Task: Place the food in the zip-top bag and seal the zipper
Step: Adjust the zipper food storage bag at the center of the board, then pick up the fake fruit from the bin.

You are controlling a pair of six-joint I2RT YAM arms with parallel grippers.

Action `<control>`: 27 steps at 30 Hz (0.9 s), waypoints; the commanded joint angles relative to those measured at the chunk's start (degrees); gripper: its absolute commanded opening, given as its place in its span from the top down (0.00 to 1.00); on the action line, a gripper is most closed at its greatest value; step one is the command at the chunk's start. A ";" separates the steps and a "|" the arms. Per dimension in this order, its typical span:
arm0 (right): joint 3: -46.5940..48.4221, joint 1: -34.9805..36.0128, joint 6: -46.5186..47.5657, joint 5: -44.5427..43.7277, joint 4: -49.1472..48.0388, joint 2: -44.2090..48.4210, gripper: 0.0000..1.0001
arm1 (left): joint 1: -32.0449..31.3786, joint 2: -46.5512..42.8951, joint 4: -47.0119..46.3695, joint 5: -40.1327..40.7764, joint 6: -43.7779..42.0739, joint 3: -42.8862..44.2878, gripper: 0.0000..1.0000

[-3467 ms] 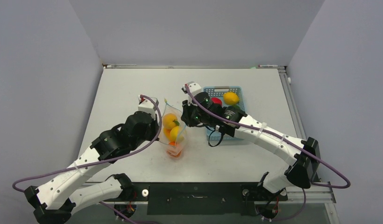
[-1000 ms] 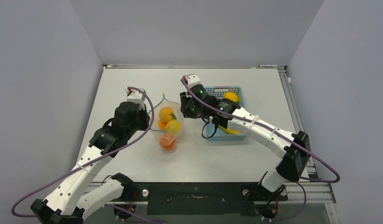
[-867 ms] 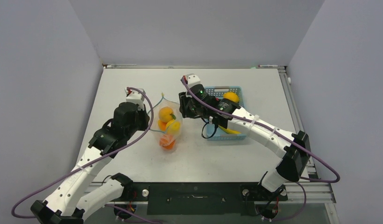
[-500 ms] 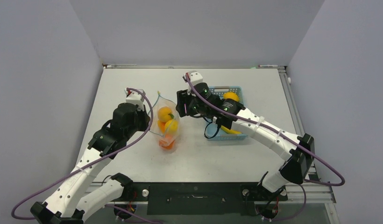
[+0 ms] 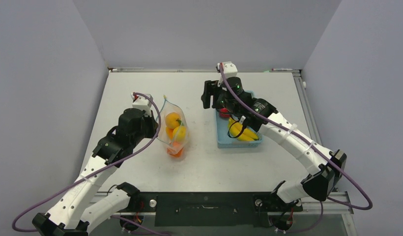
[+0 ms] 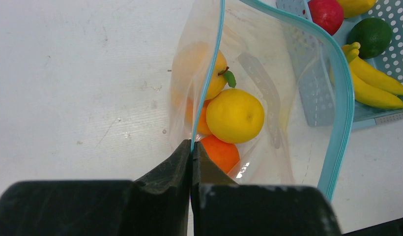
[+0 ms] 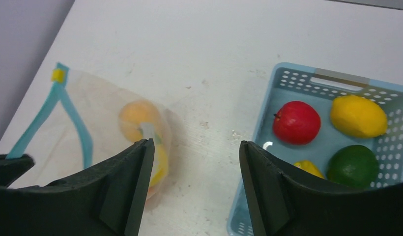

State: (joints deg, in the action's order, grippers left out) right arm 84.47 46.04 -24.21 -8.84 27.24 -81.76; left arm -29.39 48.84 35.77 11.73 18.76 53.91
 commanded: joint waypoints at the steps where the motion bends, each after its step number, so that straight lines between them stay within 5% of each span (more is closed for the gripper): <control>1: -2.94 -5.25 1.56 -2.31 1.12 0.33 0.35 | 0.55 -0.57 -3.19 -0.65 -0.83 -0.04 1.00; 17: -7.91 -15.89 0.45 0.57 -3.41 -10.04 0.09 | 0.82 -0.85 -3.31 -0.65 -0.97 -0.17 1.00; 22: -7.77 -16.76 -0.21 0.92 -3.89 -13.15 0.04 | 0.91 -1.27 -3.42 -0.72 -0.93 -0.30 0.83; 27: -8.02 -17.61 -0.42 0.67 -4.66 -14.64 0.01 | 1.00 -1.46 -3.52 -0.83 -0.92 -0.30 0.79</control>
State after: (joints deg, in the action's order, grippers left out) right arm 76.47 29.17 -23.79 -8.03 25.63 -96.25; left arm -28.75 48.34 35.73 11.53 18.17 53.69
